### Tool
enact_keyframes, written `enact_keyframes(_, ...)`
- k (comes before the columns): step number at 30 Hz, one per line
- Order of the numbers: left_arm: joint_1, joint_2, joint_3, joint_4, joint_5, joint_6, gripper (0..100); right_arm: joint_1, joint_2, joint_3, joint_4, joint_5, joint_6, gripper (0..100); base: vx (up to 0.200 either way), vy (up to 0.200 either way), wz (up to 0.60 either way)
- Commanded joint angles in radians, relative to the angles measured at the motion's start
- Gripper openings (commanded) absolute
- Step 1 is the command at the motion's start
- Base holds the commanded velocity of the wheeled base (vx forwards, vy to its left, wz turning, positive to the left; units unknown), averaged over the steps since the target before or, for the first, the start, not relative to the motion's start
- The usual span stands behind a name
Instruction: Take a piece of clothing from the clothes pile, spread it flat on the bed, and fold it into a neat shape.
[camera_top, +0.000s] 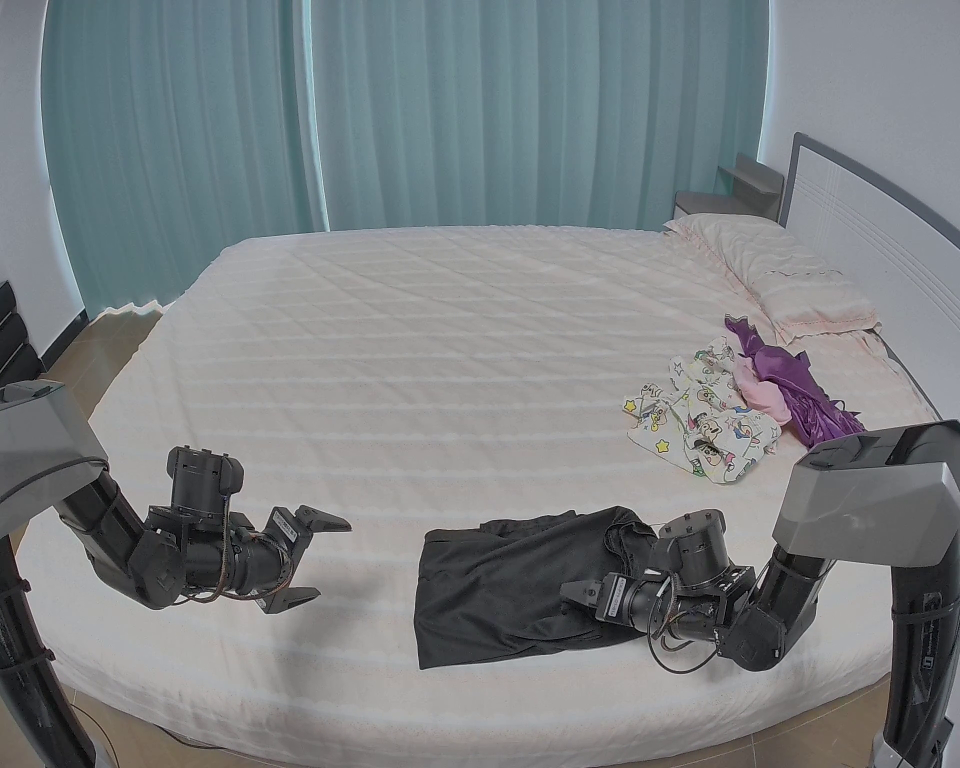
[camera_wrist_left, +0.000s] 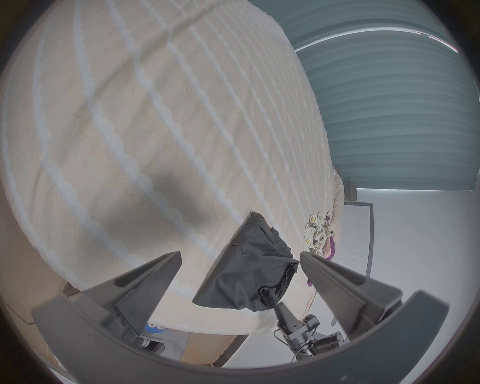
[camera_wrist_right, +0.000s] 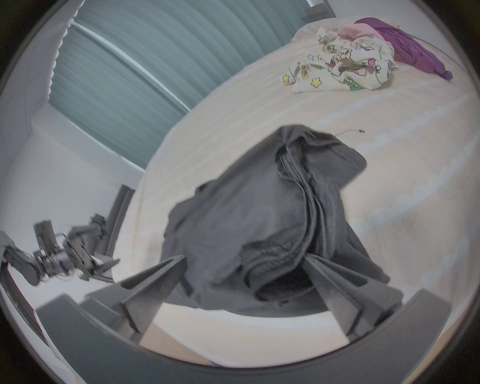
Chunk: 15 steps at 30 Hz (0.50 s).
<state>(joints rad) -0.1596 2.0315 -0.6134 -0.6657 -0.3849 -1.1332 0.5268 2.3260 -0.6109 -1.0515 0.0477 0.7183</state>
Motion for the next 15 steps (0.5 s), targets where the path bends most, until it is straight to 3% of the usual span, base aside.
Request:
enact_keyframes(1,0.0,0.001,0.0,0.0,0.0,0.0,100,-0.005,-0.01,-0.003,0.064,0.0,-0.056,0,0.0,0.0,0.0)
enact_keyframes(8,0.0,0.003,0.0,0.0,0.006,-0.002,100,-0.018,-0.033,0.052,0.068,-0.06,-0.112,0,0.0,0.0,0.0)
enact_keyframes(15,0.0,0.003,0.0,0.0,0.006,-0.002,100,-0.079,-0.083,0.118,0.077,-0.06,-0.151,0,0.0,0.0,0.0)
